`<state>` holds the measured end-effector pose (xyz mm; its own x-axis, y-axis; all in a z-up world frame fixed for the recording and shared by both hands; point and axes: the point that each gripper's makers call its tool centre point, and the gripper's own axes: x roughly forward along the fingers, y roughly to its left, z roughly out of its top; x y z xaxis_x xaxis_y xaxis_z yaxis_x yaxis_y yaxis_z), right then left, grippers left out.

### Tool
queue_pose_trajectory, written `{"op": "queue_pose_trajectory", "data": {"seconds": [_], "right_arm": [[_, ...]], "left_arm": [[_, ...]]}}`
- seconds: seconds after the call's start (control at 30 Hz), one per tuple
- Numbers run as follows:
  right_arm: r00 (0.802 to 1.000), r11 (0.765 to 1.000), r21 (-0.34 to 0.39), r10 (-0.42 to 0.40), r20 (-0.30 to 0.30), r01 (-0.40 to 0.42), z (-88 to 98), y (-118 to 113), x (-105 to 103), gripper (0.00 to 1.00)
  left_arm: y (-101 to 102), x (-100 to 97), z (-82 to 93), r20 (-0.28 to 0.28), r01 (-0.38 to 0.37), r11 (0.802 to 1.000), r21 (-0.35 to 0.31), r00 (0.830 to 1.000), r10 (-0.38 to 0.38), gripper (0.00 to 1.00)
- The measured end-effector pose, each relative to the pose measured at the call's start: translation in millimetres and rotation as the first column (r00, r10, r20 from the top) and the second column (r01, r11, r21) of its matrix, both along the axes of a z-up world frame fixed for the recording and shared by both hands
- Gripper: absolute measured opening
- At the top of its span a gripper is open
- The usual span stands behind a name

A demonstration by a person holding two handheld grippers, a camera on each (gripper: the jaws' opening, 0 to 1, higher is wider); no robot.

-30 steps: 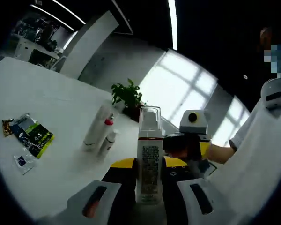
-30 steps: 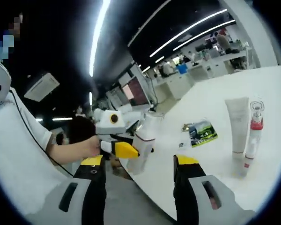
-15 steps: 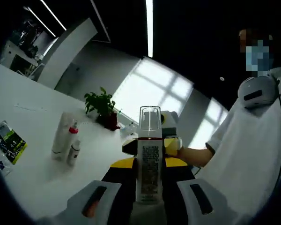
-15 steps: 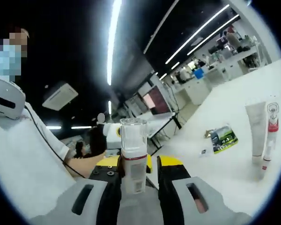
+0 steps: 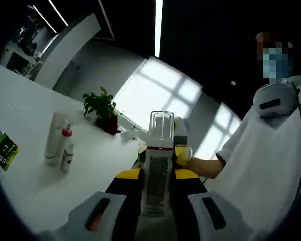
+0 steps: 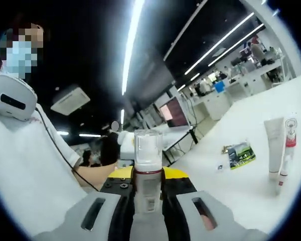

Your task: Arrange the skincare products in the storage area until every visible bottle or jar stands upright without overlapping.

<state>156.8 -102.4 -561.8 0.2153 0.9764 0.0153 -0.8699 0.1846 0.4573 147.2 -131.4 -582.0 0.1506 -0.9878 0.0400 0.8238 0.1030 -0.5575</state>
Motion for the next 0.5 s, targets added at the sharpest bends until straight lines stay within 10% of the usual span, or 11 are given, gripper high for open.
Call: {"op": "queue_pose_trajectory", "data": {"seconds": [0.23,0.5], "right_arm": [[0.998,0.998,-0.055,-0.023,0.065,0.027,-0.8,-11.0,4.5,0.19],[0.979,0.958,-0.288,0.046,0.201,0.014,-29.7,-9.6,3.1,0.19]], "left_arm": [[2.0,-4.5,-18.6,0.088,0.021,0.976,0.215,0.995,-0.041,0.34],[21.3,3.2,2.0,0.192,-0.016,0.961,0.277,0.981,-0.039,0.37]]}}
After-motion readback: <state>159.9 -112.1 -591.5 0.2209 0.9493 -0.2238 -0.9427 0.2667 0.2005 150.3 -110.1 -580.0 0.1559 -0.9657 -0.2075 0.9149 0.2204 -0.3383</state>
